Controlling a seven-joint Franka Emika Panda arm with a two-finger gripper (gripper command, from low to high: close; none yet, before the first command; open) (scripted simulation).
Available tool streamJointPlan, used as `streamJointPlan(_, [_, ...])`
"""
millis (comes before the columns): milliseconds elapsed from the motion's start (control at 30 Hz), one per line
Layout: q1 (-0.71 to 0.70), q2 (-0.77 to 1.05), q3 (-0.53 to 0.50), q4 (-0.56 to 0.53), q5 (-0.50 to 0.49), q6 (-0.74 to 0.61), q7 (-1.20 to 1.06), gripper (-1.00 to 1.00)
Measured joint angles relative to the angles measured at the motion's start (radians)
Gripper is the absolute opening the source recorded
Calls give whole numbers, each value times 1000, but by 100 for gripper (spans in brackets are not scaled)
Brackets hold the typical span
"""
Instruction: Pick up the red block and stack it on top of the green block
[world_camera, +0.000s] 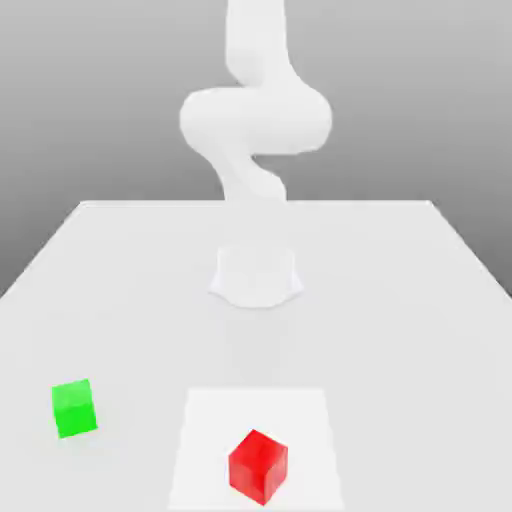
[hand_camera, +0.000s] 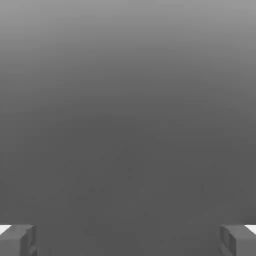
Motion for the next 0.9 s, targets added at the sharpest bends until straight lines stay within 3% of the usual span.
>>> streamJointPlan(533, [-135, 589, 124, -133, -114, 234, 436, 0])
streamJointPlan(900, [-120, 973, 109, -191, -88, 439, 605, 0])
